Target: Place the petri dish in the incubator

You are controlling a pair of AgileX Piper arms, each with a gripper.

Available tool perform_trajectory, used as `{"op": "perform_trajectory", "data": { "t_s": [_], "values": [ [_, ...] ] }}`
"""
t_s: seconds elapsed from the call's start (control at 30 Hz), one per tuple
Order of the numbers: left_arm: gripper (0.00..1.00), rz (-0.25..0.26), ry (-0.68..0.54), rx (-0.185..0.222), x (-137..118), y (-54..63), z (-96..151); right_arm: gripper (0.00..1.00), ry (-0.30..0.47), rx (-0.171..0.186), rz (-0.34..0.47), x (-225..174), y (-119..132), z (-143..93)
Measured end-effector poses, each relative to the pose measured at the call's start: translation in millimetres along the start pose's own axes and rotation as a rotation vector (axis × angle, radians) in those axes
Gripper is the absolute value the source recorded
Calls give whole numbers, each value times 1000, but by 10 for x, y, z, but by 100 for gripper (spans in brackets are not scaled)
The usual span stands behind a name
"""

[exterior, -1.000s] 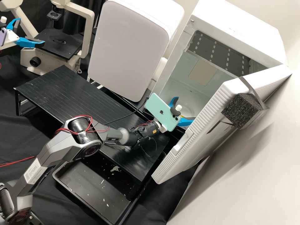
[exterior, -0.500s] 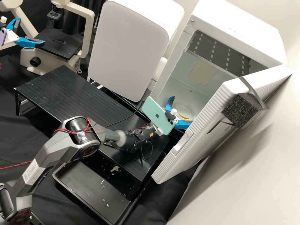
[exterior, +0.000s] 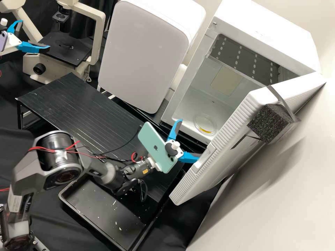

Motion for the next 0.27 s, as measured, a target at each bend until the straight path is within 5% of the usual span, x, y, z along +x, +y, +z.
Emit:
{"op": "perform_trajectory", "data": {
  "t_s": [0.27],
  "values": [
    [100, 0, 0, 0, 0, 0, 0, 100, -26, 83, -17, -585, 36, -182]
  ]
}}
